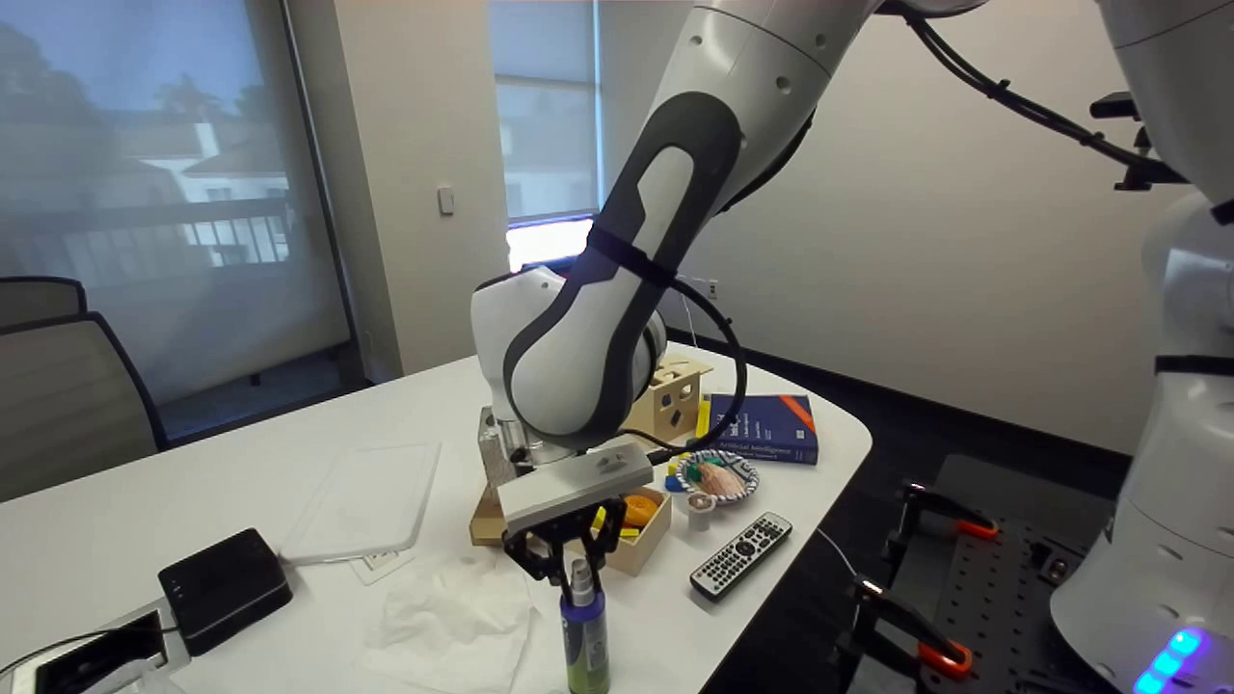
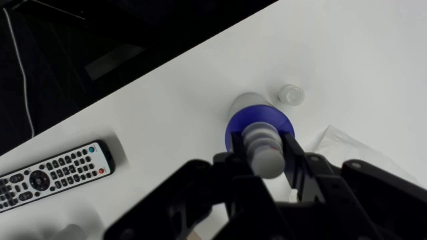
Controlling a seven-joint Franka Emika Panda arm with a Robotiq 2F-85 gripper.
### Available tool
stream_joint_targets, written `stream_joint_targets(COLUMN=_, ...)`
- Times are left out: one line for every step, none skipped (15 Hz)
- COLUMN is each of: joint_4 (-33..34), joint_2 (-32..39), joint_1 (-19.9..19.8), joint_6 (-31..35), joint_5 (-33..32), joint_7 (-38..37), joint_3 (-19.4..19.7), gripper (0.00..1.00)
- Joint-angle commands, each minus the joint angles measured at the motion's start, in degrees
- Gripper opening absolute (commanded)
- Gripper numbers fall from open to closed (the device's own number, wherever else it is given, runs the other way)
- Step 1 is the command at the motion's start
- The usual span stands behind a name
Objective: Move the small bottle to the right
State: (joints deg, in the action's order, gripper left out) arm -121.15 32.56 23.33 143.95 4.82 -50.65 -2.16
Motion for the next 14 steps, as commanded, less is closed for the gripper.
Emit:
stream_joint_targets(joint_4=-2.41, joint_2=-2.71, joint_1=-1.77, joint_6=0.17, joint_5=-0.13, joint_7=1.75, joint_3=-0.99, gripper=0.08)
stream_joint_targets(joint_4=-2.6, joint_2=-3.09, joint_1=-1.95, joint_6=-0.04, joint_5=-0.38, joint_7=2.17, joint_3=-0.78, gripper=0.08)
stream_joint_targets(joint_4=-3.21, joint_2=-4.07, joint_1=-2.05, joint_6=-0.31, joint_5=-0.96, joint_7=2.48, joint_3=-0.14, gripper=0.08)
stream_joint_targets(joint_4=-3.75, joint_2=-4.92, joint_1=-2.51, joint_6=-0.29, joint_5=-1.25, joint_7=3.04, joint_3=0.13, gripper=0.08)
stream_joint_targets(joint_4=-4.31, joint_2=-6.17, joint_1=-3.37, joint_6=-0.79, joint_5=-1.6, joint_7=4.2, joint_3=0.5, gripper=0.08)
stream_joint_targets(joint_4=-4.67, joint_2=-7.31, joint_1=-4.03, joint_6=-1.31, joint_5=-1.97, joint_7=5.21, joint_3=0.91, gripper=0.08)
stream_joint_targets(joint_4=-4.97, joint_2=-8.68, joint_1=-4.81, joint_6=-2.15, joint_5=-2.96, joint_7=6.3, joint_3=1.71, gripper=0.08)
stream_joint_targets(joint_4=-5.31, joint_2=-10.49, joint_1=-5.75, joint_6=-3.27, joint_5=-3.76, joint_7=7.29, joint_3=2.43, gripper=0.08)
stream_joint_targets(joint_4=-5.45, joint_2=-11.78, joint_1=-6.74, joint_6=-3.9, joint_5=-4.66, joint_7=8.47, joint_3=3.09, gripper=0.08)
stream_joint_targets(joint_4=-5.61, joint_2=-13.54, joint_1=-7.48, joint_6=-5.36, joint_5=-5.87, joint_7=8.49, joint_3=4.4, gripper=0.08)
stream_joint_targets(joint_4=-5.65, joint_2=-15.46, joint_1=-8.85, joint_6=-6.7, joint_5=-6.75, joint_7=9.37, joint_3=5.15, gripper=0.08)
stream_joint_targets(joint_4=-5.39, joint_2=-16.9, joint_1=-10.15, joint_6=-7.85, joint_5=-7.67, joint_7=10.22, joint_3=5.9, gripper=0.08)
stream_joint_targets(joint_4=-4.81, joint_2=-18.19, joint_1=-11.47, joint_6=-9.33, joint_5=-8.67, joint_7=10.68, joint_3=6.81, gripper=0.08)
stream_joint_targets(joint_4=-3.92, joint_2=-19.24, joint_1=-12.57, joint_6=-11.11, joint_5=-9.96, joint_7=10.15, joint_3=7.72, gripper=0.08)
